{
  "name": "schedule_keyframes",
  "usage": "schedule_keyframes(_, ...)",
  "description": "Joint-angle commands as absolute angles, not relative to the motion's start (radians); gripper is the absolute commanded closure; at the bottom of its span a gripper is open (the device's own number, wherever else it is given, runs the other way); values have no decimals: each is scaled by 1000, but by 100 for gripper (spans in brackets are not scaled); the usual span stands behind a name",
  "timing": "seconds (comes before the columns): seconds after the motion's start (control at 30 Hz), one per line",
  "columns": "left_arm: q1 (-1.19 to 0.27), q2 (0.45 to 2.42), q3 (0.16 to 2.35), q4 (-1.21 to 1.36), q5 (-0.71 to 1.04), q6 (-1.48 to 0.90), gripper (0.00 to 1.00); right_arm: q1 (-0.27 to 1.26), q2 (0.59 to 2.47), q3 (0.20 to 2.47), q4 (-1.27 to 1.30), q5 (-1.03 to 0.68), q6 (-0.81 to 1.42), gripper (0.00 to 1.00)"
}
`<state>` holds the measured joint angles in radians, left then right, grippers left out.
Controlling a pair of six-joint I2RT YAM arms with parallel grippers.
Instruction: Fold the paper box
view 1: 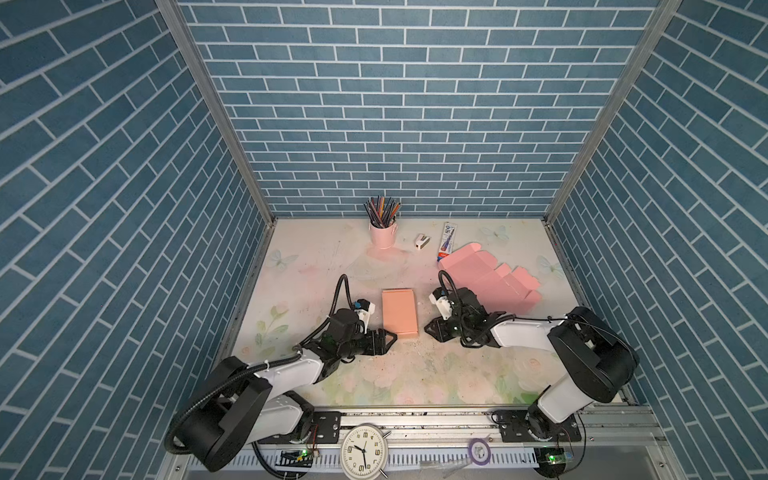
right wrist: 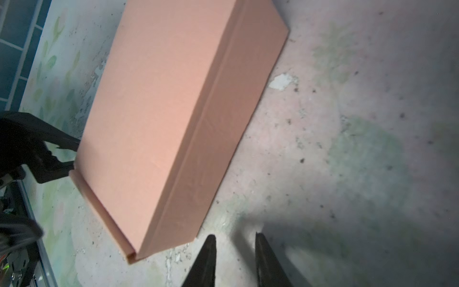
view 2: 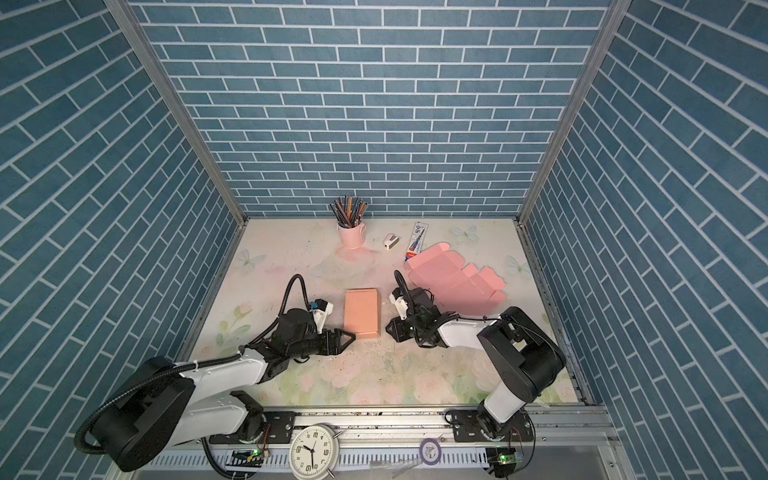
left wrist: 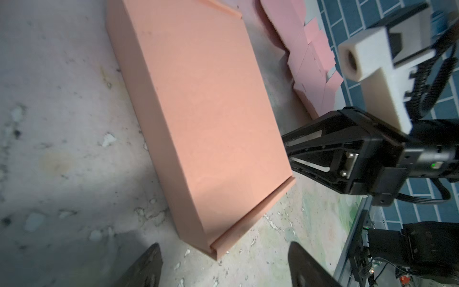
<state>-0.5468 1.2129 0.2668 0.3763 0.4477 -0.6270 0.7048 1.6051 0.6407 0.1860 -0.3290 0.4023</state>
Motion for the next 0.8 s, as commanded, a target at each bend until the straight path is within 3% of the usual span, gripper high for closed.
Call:
schedule_keyframes(0.0, -497, 1178, 283, 317, 477, -587, 18, 673, 1598, 685, 144, -331, 348, 71)
schedule_keyframes(0.23, -405, 1264, 389, 318, 535, -535, 21, 624, 1707, 820, 145, -359, 305, 77)
schedule_keyframes(0.53, -345, 1478, 515, 426, 615, -525, 33, 607, 1832, 939, 158, -311, 285, 80)
schedule_keyframes(0.77, -341, 1589, 583, 440, 623, -514, 34, 604, 1922, 1011, 164, -337, 285, 82)
